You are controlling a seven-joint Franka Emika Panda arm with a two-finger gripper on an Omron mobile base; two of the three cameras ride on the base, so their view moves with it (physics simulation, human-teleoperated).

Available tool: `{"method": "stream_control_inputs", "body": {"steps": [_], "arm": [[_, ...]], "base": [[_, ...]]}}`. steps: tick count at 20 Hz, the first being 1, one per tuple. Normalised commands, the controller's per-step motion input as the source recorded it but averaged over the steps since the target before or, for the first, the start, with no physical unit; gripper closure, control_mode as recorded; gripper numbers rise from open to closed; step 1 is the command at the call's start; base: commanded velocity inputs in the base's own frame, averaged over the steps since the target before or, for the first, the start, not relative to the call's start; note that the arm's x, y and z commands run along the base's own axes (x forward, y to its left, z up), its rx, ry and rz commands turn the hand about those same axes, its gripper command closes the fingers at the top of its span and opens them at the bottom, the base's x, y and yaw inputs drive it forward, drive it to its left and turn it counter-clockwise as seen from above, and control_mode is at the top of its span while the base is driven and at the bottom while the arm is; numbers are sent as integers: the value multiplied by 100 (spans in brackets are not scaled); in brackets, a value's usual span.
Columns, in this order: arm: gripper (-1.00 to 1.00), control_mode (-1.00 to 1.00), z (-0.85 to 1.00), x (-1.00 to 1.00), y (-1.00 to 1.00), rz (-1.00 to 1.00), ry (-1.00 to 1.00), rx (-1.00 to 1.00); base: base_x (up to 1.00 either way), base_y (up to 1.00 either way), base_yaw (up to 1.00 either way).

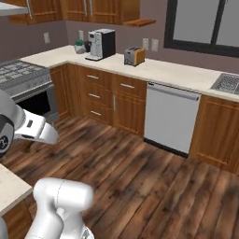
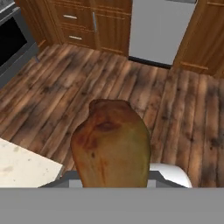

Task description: Gather the sweet potato and mushroom from the fridge and place them on a tray on the dining counter. Then gather the chicken drumstick and fish from the fridge and place them on the other tray.

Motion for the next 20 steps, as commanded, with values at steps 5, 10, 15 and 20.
{"method": "stream_control_inputs", "body": {"steps": [5,10,15,20], "arm": [[100,100,0,0,0,0,0,0],[100,100,0,0,0,0,0,0],[100,100,0,0,0,0,0,0],[100,100,0,0,0,0,0,0]], "base": [[-6,7,43],[-36,34,43],[-28,33,36],[-14,11,29]]}}
